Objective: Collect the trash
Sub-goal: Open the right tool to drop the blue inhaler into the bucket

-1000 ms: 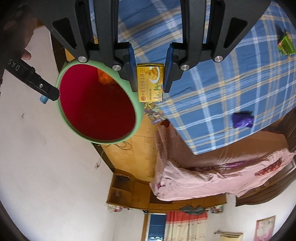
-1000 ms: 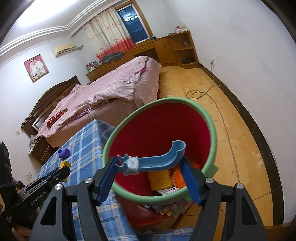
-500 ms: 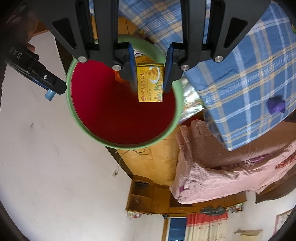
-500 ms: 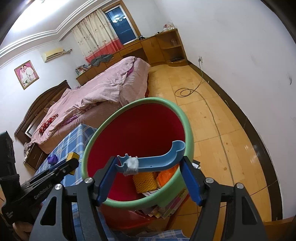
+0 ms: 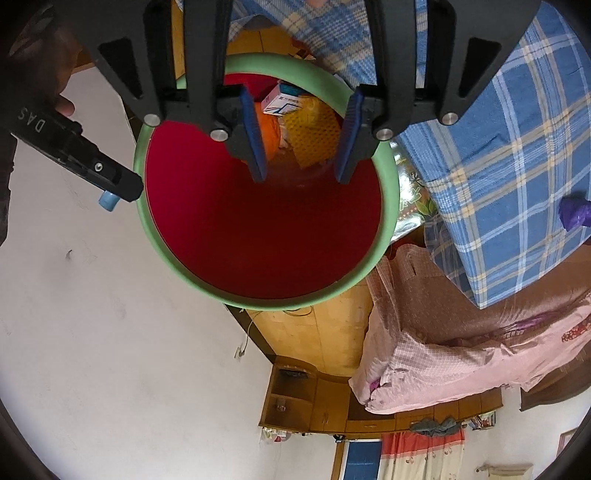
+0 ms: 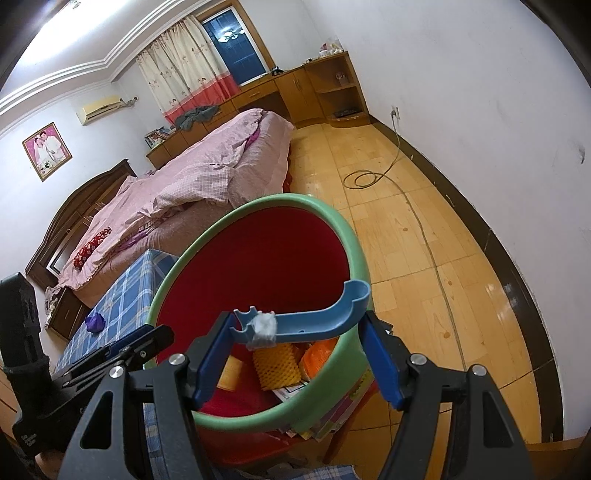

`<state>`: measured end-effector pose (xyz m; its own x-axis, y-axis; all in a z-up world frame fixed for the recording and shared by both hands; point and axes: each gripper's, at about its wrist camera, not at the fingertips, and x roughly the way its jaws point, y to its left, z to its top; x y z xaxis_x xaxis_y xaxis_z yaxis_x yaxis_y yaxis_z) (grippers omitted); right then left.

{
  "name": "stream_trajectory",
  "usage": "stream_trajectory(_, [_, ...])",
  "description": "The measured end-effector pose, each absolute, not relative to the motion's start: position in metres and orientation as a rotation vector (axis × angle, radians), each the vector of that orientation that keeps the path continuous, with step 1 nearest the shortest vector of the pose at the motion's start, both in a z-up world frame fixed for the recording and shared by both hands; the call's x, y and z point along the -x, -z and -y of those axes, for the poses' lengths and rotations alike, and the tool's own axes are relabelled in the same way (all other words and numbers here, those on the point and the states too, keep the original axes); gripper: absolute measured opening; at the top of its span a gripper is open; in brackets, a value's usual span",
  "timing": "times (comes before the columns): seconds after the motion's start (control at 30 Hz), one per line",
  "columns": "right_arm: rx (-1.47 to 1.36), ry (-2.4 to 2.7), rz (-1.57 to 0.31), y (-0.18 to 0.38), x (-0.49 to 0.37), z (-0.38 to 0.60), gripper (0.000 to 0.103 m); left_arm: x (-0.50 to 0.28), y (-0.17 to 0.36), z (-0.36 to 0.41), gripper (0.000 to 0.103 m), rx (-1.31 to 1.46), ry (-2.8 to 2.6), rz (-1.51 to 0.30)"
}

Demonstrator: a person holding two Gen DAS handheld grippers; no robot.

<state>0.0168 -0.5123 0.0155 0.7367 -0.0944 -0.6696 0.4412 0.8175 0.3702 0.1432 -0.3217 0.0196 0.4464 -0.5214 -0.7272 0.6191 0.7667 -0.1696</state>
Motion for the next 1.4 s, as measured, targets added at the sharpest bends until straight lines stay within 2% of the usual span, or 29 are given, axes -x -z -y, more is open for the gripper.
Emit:
stream_trajectory(1.13, [-0.538, 0.261, -0.713, -0.011, -0.056, 0.513, 0.072, -0.151, -0.023, 0.305, 0.04, -0.108, 0.619, -0.844])
stream_trajectory(1.23, [-0.555, 0.254, -0.705, -0.011, -0.056, 0.515, 0.084, -0.153, -0.024, 0.302, 0.04, -0.103, 0.613, -0.844])
stream_trajectory(1.4, [-0.565, 0.252, -0.694, -0.014, -0.053, 0.513, 0.085, -0.153, -0.026, 0.298, 0.04, -0.098, 0.605, -0.841])
